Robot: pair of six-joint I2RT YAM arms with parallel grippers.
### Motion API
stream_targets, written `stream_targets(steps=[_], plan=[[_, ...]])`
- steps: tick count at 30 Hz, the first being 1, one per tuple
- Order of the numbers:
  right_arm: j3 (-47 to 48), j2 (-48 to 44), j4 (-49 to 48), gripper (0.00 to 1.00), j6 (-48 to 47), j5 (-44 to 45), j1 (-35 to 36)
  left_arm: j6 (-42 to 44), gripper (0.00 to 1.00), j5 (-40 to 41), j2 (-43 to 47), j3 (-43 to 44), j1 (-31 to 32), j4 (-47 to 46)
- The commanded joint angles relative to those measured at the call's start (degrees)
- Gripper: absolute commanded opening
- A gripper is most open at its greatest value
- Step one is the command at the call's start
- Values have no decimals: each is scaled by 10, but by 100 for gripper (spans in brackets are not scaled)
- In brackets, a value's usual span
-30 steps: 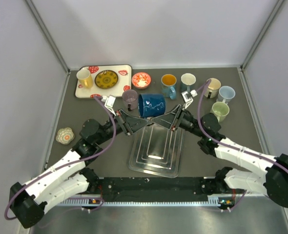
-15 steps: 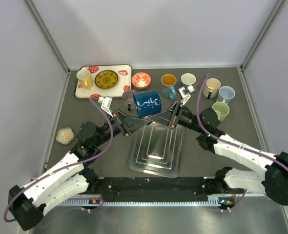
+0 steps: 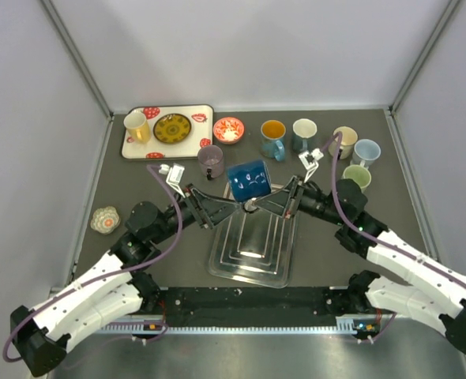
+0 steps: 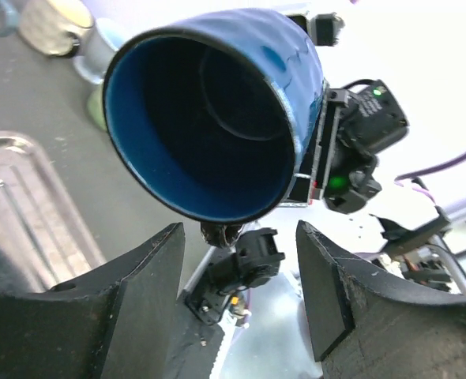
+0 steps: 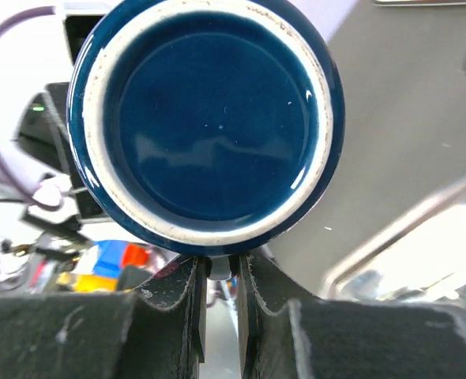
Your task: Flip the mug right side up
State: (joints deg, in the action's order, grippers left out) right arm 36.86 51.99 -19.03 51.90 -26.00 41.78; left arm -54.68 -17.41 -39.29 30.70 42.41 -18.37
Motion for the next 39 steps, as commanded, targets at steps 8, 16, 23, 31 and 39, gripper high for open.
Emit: stream_targets(steps=[8, 16, 23, 31, 39], plan=[[14, -54, 273, 0, -179, 244, -8, 100, 65, 166, 109, 33, -2, 220], [48, 53, 299, 0, -234, 346, -6, 108, 63, 220, 123, 21, -3, 306], [117, 204, 259, 0, -275, 352, 15, 108, 62, 226, 134, 10, -2, 334], [238, 371, 264, 0, -309, 355, 29, 120, 62, 241, 152, 13, -2, 364], [323, 468, 325, 0, -346, 408, 44, 133, 62, 260, 166, 16, -2, 389]])
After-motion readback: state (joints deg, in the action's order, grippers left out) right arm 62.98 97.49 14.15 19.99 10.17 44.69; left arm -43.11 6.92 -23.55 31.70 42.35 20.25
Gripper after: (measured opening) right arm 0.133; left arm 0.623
